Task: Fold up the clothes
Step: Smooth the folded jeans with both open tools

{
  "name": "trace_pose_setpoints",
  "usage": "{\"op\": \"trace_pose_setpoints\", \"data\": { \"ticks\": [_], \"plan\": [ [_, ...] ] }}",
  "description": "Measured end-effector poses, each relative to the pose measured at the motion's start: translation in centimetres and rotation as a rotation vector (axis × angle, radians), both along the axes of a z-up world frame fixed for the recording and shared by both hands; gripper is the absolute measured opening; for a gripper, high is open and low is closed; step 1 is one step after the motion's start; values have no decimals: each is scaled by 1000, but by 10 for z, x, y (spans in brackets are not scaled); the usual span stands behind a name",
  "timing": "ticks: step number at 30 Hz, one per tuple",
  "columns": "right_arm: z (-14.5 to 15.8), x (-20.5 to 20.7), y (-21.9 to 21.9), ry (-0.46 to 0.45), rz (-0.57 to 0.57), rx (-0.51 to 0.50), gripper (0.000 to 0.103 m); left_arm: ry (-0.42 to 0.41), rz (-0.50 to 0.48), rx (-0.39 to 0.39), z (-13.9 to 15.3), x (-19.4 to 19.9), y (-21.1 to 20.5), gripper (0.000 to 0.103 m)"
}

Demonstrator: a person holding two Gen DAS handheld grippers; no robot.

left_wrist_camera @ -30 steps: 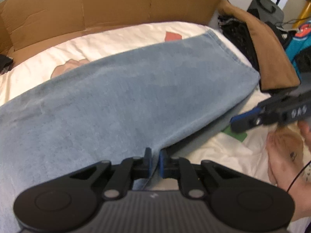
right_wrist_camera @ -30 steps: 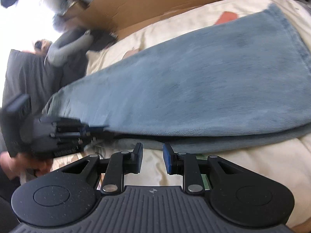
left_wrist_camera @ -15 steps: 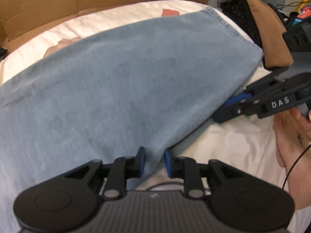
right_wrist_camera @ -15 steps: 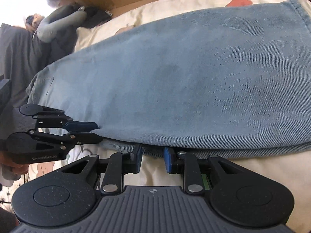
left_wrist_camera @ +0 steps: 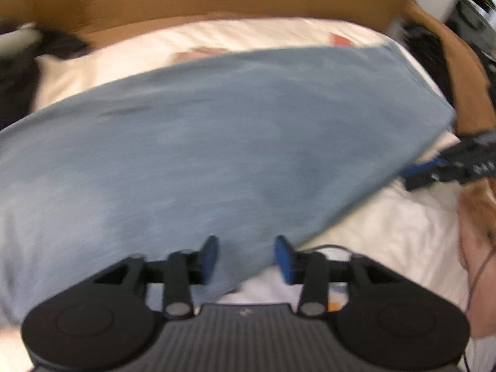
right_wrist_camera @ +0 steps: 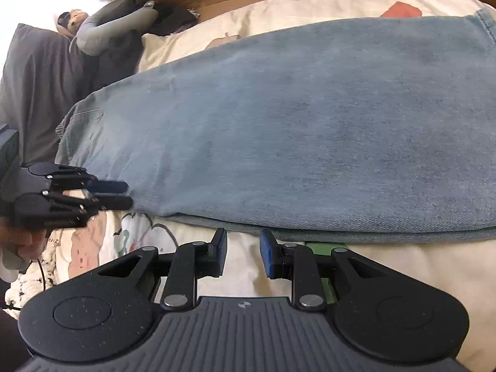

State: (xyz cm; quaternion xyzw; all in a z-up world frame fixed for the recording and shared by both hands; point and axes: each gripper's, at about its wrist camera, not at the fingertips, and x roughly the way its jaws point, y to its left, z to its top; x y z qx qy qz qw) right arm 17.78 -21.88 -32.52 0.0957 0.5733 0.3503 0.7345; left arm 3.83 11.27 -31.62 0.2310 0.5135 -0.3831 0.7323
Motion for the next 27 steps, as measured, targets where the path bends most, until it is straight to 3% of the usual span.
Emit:
{"op": "trace_pose_setpoints", "data": {
  "ticks": [7,12,15,19,22,27],
  "plan": [
    [6,1,7,-3,5,5,26,-83,148,60,17,11,64,56],
    [8,1,17,-13,36,-8,26,-127,211,111,29,18,101,56],
    [11,-1,28,-19,67,-12,26,-149,239,125,30,19,118,62],
    [17,-4,43,-29,116,-11,26,-144,296,141,19,10,131,63],
    [17,-3,51,-43,126,-5,29,-126,331,122,3,4,132,68],
    [15,-3,56,-40,139,-29,30,-76,402,113,-31,-1,130,68]
  ]
}}
